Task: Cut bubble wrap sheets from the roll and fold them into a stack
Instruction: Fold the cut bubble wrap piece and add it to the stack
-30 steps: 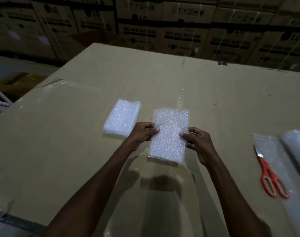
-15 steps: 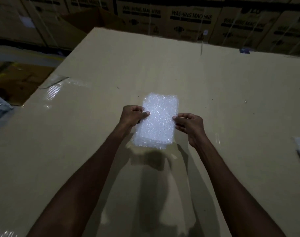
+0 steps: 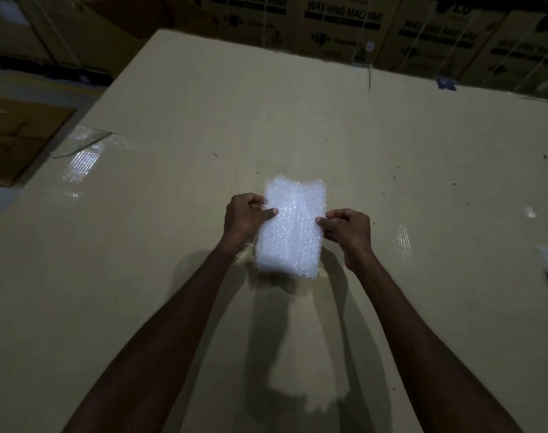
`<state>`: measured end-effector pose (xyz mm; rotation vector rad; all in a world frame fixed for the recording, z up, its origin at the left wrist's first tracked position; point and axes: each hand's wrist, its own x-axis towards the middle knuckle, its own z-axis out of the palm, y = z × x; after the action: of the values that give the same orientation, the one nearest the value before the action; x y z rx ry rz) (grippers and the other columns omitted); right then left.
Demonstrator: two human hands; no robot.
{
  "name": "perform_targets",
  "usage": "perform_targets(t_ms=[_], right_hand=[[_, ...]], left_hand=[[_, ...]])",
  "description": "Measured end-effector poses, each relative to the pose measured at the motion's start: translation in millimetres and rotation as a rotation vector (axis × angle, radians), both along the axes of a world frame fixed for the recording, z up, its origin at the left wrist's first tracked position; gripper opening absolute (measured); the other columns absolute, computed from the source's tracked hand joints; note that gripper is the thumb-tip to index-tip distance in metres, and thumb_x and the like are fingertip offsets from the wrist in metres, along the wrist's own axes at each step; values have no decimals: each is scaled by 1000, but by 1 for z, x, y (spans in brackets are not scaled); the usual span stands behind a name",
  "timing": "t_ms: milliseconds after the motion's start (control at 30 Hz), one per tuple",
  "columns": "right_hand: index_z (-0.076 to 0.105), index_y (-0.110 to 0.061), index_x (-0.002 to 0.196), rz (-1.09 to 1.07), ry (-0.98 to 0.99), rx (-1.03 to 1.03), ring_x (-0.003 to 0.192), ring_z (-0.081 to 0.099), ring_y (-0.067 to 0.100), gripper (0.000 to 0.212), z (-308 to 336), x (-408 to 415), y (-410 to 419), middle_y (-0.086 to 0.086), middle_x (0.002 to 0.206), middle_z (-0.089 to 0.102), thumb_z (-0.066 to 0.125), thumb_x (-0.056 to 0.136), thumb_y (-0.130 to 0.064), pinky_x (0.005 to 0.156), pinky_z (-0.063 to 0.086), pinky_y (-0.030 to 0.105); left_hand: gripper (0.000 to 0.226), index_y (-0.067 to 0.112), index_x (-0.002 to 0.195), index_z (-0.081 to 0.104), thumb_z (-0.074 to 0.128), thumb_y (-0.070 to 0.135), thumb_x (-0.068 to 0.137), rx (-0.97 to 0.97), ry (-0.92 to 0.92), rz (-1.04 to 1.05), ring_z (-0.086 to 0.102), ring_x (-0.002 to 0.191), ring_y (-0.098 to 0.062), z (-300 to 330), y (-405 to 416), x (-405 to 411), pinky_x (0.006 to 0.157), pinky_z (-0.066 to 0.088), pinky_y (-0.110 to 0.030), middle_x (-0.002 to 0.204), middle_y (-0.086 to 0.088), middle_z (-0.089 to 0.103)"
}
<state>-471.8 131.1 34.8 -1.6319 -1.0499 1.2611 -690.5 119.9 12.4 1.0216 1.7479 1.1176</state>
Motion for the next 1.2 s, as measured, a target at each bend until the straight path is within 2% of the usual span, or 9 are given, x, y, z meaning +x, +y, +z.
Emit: perform_targets(t_ms=[133, 233, 333, 433, 567, 700, 833, 1000, 1200], right_hand=[[68, -5, 86, 1, -37, 10, 74, 69, 23, 22, -3, 0, -5, 16, 82, 74, 87, 75, -4, 72, 62, 37], [70, -13, 88, 3, -190, 23, 76, 71, 22, 24, -7, -4, -8, 6, 82, 75, 89, 75, -14, 77, 63, 42], [71, -12, 113, -20, -423, 137, 95, 70, 18, 40, 1, -11, -14, 2, 107, 75, 85, 81, -32, 86, 54, 32], [64, -8, 130, 35, -552, 347, 117, 63, 23, 46, 10, -23, -22, 7, 132, 66, 74, 92, -32, 96, 45, 29], [42, -3, 152, 355, -719, 386, 150, 32, 26, 54, -7, -43, -28, 14, 162, 36, 52, 106, -29, 120, 23, 33], [17, -3, 160, 556, -943, 371, 158, 2, 28, 60, -34, -49, -30, 17, 169, 3, 23, 110, -34, 126, 7, 44], [7, -6, 161, 623, -1030, 334, 158, -4, 24, 72, -49, -45, -31, 12, 170, -4, 9, 102, -46, 126, 0, 42], [1, -12, 162, 638, -964, 306, 157, -8, 16, 66, -58, -40, -27, 5, 171, -7, 19, 107, -42, 124, -6, 34], [5, -11, 163, 673, -945, 254, 157, -7, 19, 65, -55, -40, -25, 6, 171, -7, 22, 108, -42, 127, 0, 44]], left_hand=[[38, 13, 100, 71, 92, 22, 69, 14, 51, -23, 60, 69, -10, 0, -4, 1, 76, 54, -36, 75, 5, 65], [54, 14, 119, 66, 89, 29, 72, 14, 165, -32, 62, 81, -14, 2, -10, 3, 73, 47, -27, 90, 3, 66], [60, 19, 132, 57, 80, 43, 81, 84, 210, 41, 60, 94, -14, 5, -13, 6, 77, 45, -27, 111, 4, 61], [53, 19, 140, 51, 60, 47, 96, 275, 304, 49, 56, 118, -15, 5, -16, 15, 94, 46, -28, 134, 2, 55], [57, 12, 154, 35, 33, 40, 104, 324, 652, -290, 21, 151, -22, -4, -15, 29, 121, 20, -43, 161, -5, 32], [56, 17, 159, 20, 16, 39, 108, 168, 960, -538, -5, 155, -18, -24, -11, 25, 123, 3, -53, 168, 5, 8], [64, 19, 160, 18, 6, 45, 102, 140, 981, -559, -6, 154, -13, -41, -16, 19, 121, -3, -52, 168, 7, 5], [66, 21, 160, 12, 2, 45, 99, 144, 936, -566, -7, 154, -12, -53, -16, 16, 121, -2, -53, 167, 9, 0], [67, 22, 161, 6, 2, 47, 99, 42, 963, -612, -9, 154, -17, -46, -13, 18, 119, 0, -61, 167, 9, -5]])
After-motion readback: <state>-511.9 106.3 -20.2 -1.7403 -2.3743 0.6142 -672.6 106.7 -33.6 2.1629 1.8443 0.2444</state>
